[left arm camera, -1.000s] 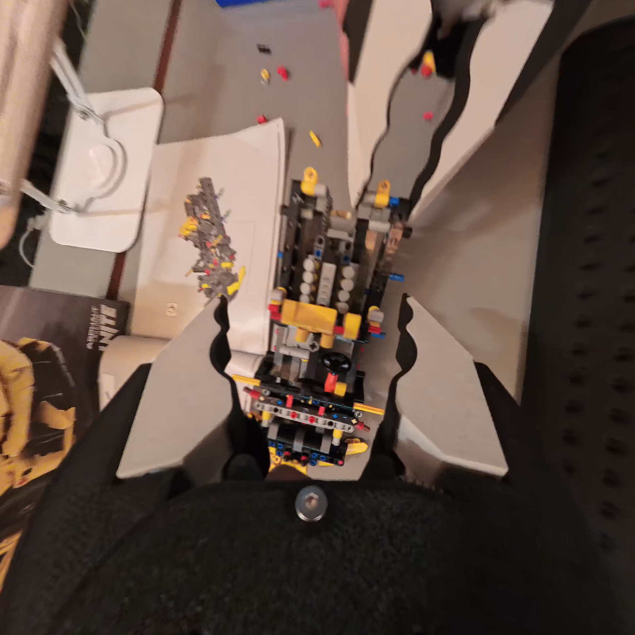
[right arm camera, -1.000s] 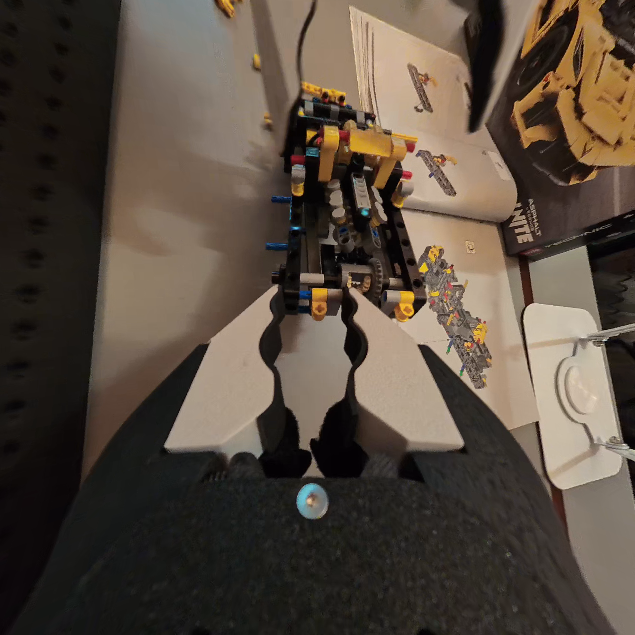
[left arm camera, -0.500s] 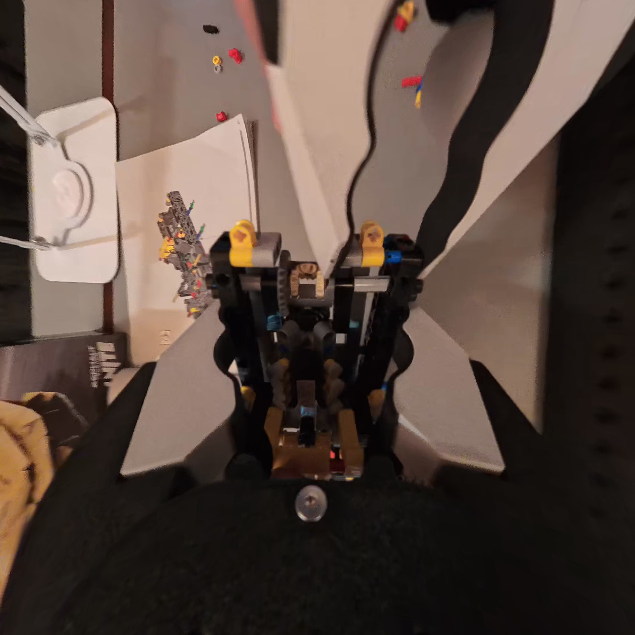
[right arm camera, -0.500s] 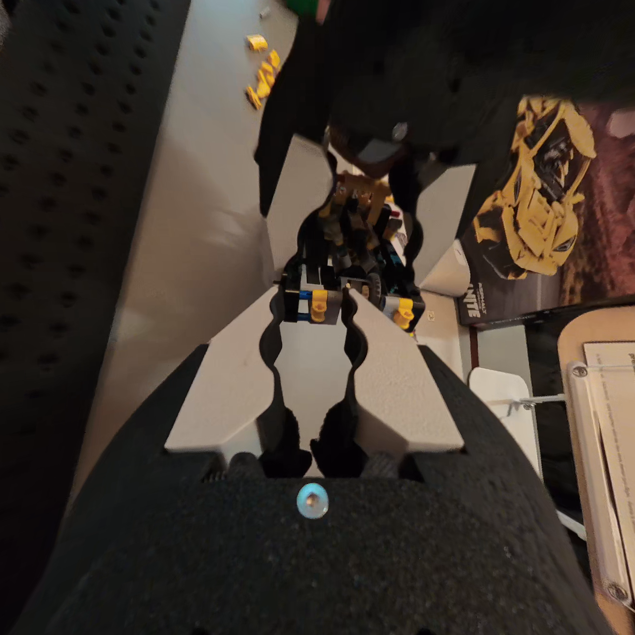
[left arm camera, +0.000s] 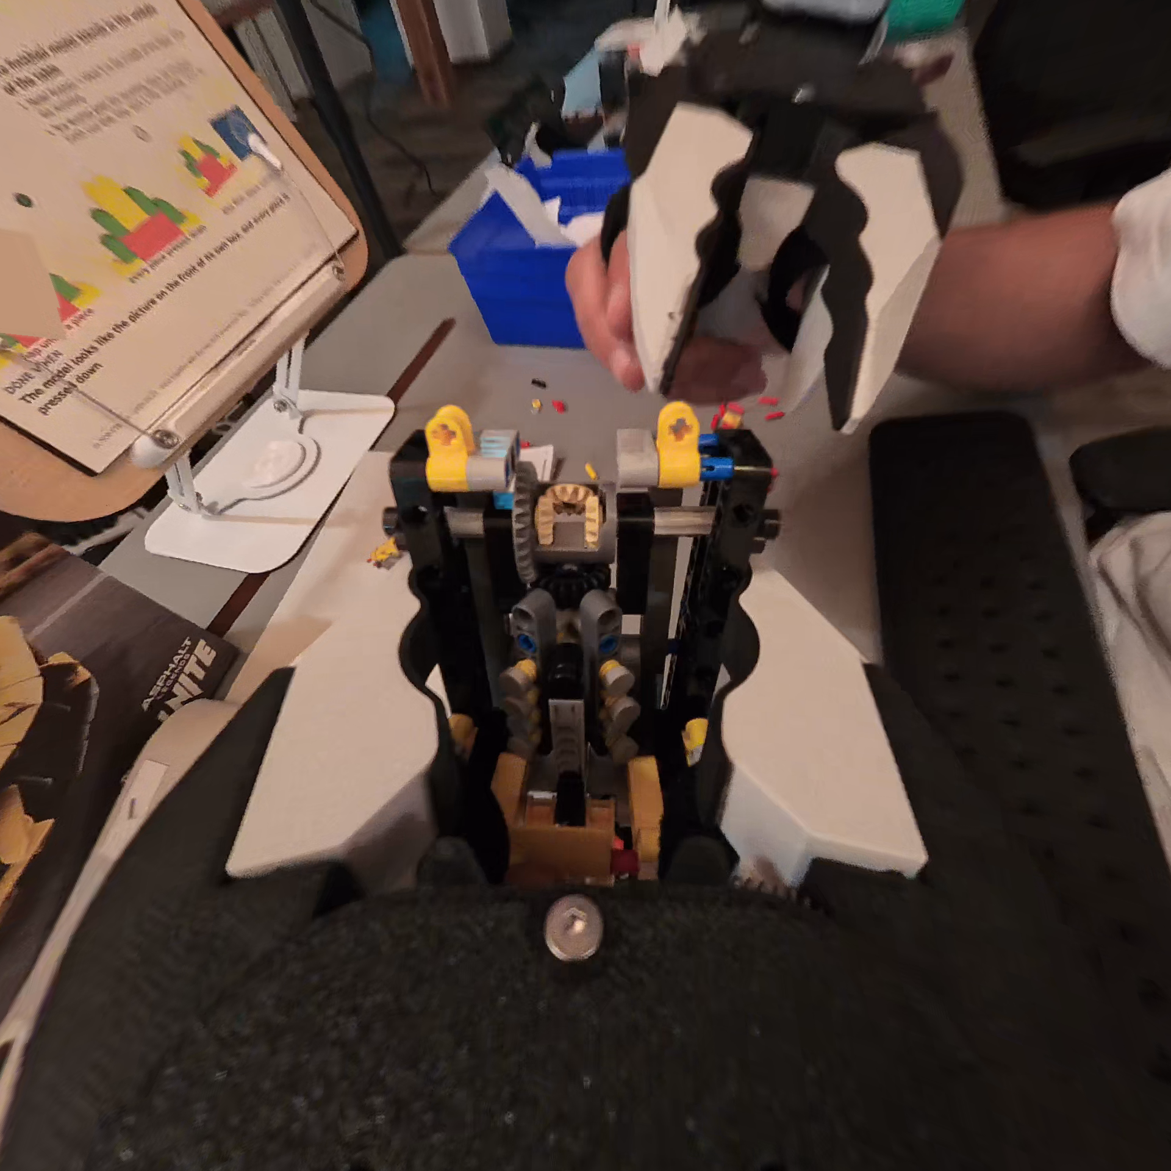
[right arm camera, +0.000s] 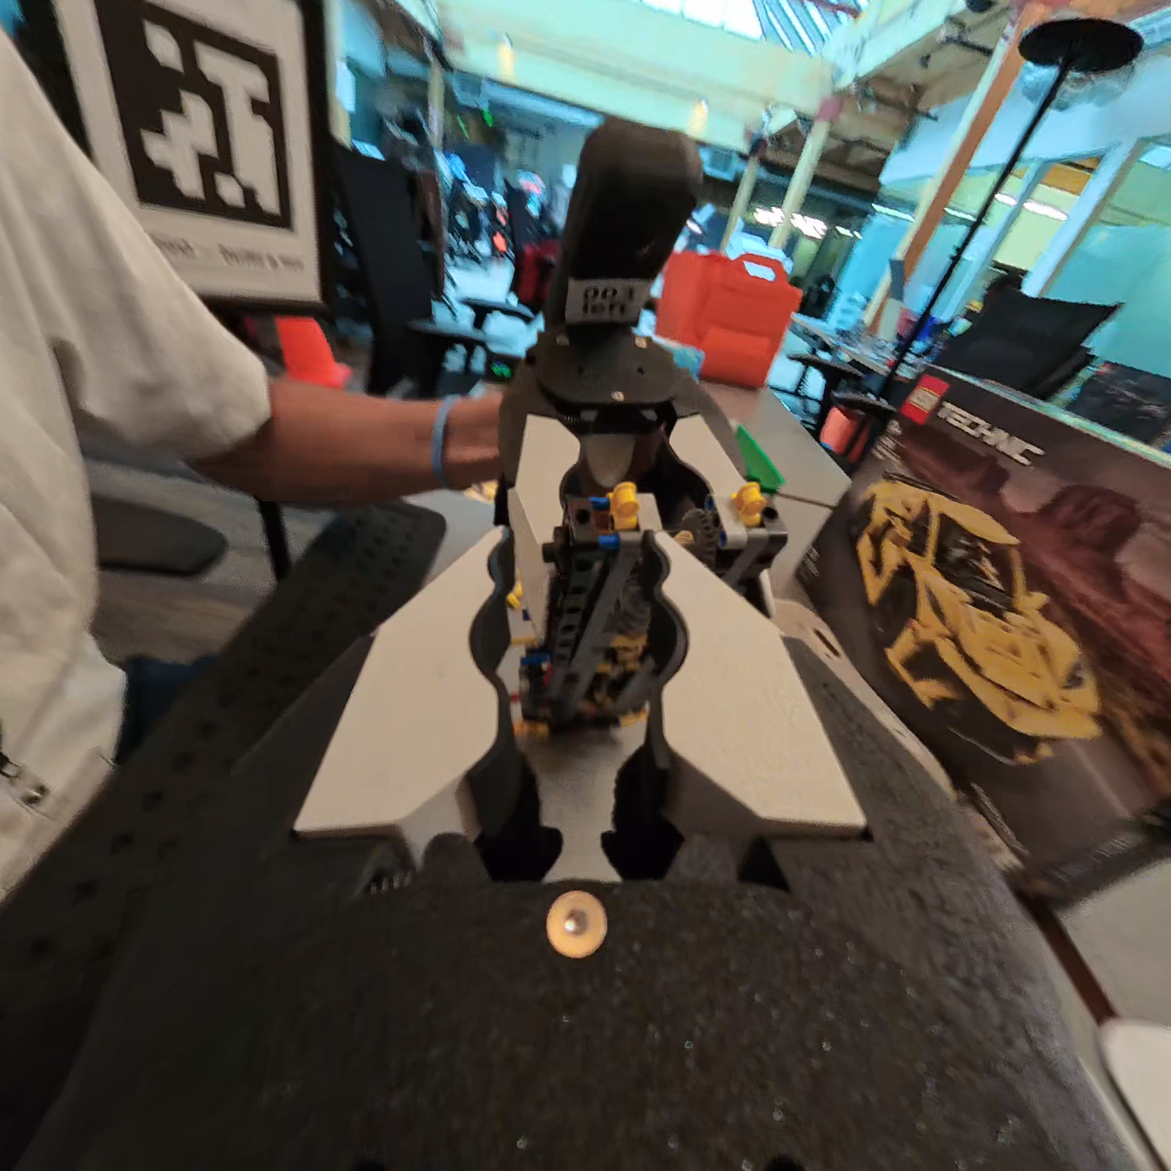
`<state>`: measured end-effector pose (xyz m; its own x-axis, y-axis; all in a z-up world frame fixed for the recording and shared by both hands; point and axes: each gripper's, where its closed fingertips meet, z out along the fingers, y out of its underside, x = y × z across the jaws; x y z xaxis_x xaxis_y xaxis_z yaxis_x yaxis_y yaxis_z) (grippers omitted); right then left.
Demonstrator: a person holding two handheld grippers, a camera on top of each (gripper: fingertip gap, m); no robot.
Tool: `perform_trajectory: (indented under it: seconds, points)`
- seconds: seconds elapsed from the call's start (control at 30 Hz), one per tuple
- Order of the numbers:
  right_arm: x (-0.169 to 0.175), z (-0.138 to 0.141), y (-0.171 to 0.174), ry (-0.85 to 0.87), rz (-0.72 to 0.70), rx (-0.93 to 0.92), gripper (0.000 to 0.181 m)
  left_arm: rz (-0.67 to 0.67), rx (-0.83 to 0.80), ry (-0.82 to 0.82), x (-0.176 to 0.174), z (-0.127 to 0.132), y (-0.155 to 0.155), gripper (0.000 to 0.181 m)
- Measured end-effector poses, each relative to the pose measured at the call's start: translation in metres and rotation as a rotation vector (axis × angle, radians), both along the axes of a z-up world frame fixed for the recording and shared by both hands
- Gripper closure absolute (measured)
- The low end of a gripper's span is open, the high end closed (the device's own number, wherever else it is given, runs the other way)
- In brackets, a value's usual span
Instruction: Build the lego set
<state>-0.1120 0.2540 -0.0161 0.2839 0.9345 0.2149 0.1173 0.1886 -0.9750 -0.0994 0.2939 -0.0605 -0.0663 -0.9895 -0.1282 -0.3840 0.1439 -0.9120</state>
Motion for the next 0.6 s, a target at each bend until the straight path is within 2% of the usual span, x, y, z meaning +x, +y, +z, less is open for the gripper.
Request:
perform_trajectory:
  seconds: [0.1,0.23,0.33,0.6]
  points:
    - [-0.013,0.012,0.007,0.080,0.036,-0.048,0.138,-0.010,-0.025,-0.066,-0.008,0.009,-0.004,0.090]
    - [-0.040,0.010,0.013,0.056,0.084,-0.078,0.135,-0.016,-0.042,-0.124,-0.013,0.013,-0.007,0.090]
    - [-0.055,0.005,0.014,0.029,0.095,-0.068,0.144,-0.024,-0.034,-0.130,-0.013,0.013,-0.010,0.090]
    - [-0.063,0.006,0.015,0.009,0.114,-0.085,0.146,-0.015,-0.068,-0.184,-0.020,0.015,-0.008,0.090]
